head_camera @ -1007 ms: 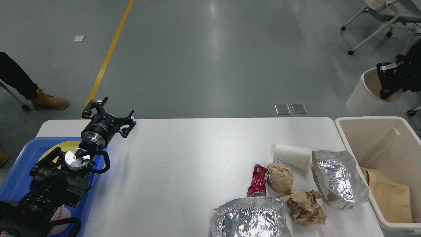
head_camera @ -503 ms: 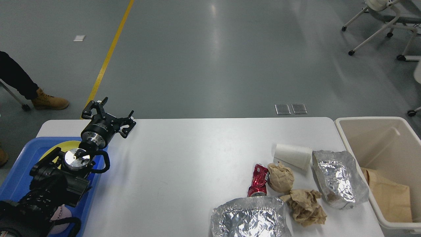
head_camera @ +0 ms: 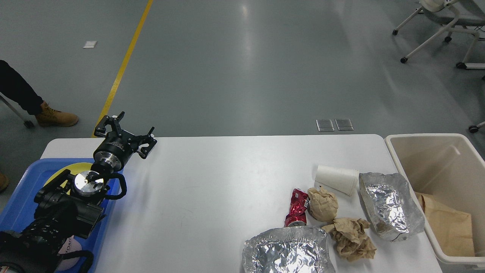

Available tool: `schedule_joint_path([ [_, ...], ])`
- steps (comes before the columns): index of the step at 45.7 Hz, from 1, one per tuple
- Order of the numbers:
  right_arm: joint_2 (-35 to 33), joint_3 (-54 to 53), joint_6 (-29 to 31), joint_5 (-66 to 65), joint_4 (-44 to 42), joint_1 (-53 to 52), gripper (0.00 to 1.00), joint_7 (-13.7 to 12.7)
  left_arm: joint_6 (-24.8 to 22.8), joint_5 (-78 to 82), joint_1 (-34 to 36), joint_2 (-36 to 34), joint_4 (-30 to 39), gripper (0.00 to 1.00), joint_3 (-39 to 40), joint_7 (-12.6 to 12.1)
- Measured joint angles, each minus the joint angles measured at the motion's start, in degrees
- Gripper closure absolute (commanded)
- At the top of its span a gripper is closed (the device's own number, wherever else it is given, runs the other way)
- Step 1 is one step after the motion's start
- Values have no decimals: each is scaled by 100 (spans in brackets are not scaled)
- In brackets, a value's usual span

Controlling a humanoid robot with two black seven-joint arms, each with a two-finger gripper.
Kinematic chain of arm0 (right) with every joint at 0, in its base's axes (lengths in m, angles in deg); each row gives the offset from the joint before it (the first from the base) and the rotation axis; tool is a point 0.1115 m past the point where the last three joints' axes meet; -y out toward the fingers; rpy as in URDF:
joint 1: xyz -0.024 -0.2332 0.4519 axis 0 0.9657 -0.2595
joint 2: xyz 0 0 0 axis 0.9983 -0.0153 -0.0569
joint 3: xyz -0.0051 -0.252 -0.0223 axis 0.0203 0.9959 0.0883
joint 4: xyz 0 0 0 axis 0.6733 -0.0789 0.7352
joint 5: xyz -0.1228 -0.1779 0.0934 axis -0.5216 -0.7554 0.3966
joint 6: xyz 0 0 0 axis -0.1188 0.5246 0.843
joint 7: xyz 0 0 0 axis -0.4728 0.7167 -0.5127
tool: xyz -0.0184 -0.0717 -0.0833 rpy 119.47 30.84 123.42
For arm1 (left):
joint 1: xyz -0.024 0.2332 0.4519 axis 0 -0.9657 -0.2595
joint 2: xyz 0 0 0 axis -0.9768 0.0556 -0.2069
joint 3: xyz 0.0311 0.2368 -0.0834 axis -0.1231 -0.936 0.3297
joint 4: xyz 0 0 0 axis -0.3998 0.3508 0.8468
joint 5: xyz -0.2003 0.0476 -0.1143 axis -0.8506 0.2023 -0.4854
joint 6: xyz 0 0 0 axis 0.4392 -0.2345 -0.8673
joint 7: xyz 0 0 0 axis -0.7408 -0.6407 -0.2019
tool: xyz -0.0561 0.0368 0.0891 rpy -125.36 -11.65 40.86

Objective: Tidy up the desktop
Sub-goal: 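Release the white paper cup into the white bin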

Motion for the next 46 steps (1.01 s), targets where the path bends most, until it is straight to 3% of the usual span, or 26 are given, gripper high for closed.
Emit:
schedule_joint_path([
  [5, 239, -340, -515, -1, -296, 922, 100, -4, 0, 0, 0, 0, 0, 4, 0, 0],
  [16, 521, -568, -1494, -9, -375, 1937, 100, -7, 0, 0, 0, 0, 0, 4, 0, 0],
  [36, 1060, -1029, -1791, -38, -501, 2663, 100, 0, 0, 0, 0, 0, 0, 4, 0, 0],
  [37, 1069, -1033, -1795, -38, -501, 2664, 97, 0, 0, 0, 0, 0, 0, 4, 0, 0],
  [43, 1078, -1179, -1923, -17, -517, 2674, 45, 0, 0, 0, 0, 0, 0, 4, 0, 0],
  [46, 1048, -1334, -2173, -9, -527, 2719, 34, 0, 0, 0, 0, 0, 0, 4, 0, 0],
])
